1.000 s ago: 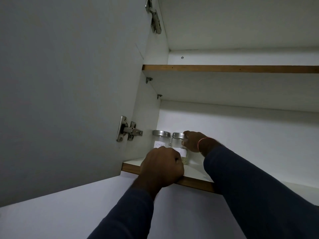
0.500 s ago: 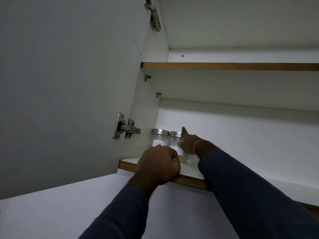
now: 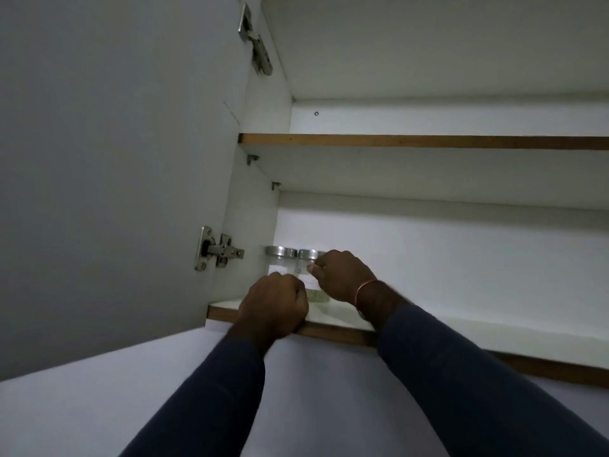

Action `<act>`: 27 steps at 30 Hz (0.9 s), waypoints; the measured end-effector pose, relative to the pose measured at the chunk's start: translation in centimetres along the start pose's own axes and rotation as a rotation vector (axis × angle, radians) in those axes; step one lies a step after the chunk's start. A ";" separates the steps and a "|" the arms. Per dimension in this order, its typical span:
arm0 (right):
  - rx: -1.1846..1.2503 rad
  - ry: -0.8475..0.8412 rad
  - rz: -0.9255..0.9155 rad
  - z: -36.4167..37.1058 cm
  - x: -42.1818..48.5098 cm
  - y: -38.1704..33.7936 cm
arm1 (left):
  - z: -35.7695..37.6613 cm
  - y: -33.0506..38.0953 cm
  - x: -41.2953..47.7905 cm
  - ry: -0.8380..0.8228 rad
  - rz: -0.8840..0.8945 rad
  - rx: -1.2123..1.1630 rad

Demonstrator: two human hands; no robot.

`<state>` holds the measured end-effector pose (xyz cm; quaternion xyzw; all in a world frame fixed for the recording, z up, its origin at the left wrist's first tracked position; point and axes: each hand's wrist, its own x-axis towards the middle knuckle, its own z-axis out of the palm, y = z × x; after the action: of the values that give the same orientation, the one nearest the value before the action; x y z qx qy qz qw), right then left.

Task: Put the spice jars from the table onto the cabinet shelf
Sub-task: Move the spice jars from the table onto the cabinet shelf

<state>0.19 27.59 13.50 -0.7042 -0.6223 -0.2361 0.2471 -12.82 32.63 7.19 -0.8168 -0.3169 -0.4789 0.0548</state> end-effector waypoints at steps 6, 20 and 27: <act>0.120 -0.146 -0.051 -3.5 -11.7 -1.4 | -1.2 2.2 -2.6 0.007 -0.011 0.088; 0.551 -0.528 0.650 13.1 -61.0 2.6 | 7.4 14.6 -58.6 -0.820 -0.338 -0.702; 0.628 -0.746 0.944 15.1 -71.2 1.0 | 6.5 17.8 -67.4 -0.907 -0.680 -0.652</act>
<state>-6.54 -16.90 -43.67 -0.8296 -0.3307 0.3478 0.2852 -20.73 -10.27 -47.53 -0.7667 -0.3880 -0.1489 -0.4893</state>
